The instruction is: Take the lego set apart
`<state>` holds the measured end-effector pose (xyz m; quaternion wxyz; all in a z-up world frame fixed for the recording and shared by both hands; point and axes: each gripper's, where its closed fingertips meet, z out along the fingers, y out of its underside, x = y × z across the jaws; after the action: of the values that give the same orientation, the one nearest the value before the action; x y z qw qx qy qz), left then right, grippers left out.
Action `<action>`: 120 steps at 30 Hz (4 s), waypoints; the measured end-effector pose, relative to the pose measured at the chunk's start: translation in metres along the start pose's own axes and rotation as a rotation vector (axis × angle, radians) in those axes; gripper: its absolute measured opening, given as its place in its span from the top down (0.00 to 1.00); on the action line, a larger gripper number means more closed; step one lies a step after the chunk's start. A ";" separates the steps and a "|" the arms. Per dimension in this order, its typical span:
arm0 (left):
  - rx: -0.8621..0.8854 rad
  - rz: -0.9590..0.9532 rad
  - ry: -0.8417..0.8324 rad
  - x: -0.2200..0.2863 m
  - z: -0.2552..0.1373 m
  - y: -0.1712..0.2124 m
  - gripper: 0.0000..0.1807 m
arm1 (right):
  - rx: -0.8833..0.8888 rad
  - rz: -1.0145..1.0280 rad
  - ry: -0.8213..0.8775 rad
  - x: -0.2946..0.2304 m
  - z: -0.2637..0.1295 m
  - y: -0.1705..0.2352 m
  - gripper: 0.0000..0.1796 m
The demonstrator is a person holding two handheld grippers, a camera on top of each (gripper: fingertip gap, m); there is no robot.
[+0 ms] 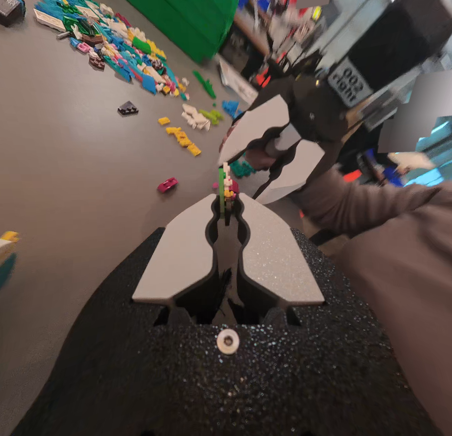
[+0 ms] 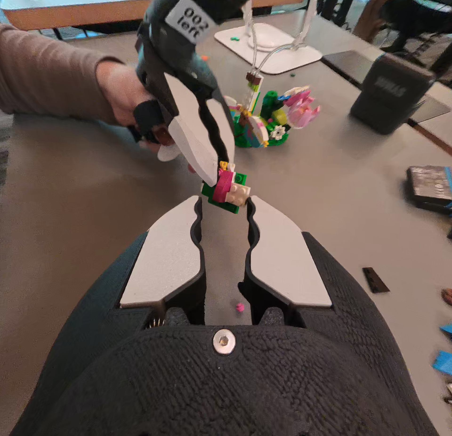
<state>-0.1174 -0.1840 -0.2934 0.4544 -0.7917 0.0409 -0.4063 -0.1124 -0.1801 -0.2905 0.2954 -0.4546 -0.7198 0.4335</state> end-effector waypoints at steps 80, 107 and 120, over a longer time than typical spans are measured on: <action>-0.465 0.226 0.132 0.027 0.003 0.069 0.94 | 0.011 -0.316 -0.251 -0.063 0.008 0.032 0.85; -0.156 0.595 -0.083 0.012 0.002 0.020 0.94 | 0.107 -0.329 0.083 -0.015 -0.004 0.008 0.97; 0.008 0.479 -0.067 0.018 -0.002 -0.004 0.76 | 0.273 -0.161 0.115 -0.005 -0.016 -0.013 0.97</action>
<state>-0.1082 -0.1903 -0.2791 0.5421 -0.7705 0.2109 -0.2607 -0.1024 -0.1819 -0.2719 0.4288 -0.3751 -0.6704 0.4754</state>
